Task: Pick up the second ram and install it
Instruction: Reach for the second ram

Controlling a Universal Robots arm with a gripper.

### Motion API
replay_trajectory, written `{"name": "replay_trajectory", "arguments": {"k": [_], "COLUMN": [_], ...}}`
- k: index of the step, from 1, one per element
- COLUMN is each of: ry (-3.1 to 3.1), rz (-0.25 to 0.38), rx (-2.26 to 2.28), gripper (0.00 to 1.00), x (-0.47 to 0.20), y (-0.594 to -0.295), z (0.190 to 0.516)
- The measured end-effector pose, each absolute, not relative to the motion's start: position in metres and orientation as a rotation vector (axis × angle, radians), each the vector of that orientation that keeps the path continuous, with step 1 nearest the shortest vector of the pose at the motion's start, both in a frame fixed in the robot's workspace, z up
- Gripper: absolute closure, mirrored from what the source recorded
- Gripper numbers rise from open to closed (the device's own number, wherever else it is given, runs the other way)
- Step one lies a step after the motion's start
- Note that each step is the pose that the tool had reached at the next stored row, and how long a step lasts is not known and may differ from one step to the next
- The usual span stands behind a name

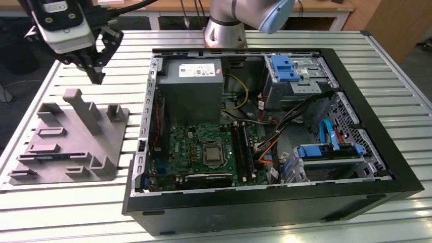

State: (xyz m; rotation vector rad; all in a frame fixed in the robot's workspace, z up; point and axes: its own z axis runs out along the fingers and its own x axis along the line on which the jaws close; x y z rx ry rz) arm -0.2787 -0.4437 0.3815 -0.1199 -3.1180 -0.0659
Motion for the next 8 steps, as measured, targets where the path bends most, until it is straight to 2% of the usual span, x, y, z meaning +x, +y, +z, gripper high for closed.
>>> {"name": "replay_trajectory", "arguments": {"k": [8], "ry": [-3.118], "rz": [-0.068], "rx": [-0.12], "gripper": [0.9], "x": [-0.3], "y": [-0.462], "z": [0.375]}}
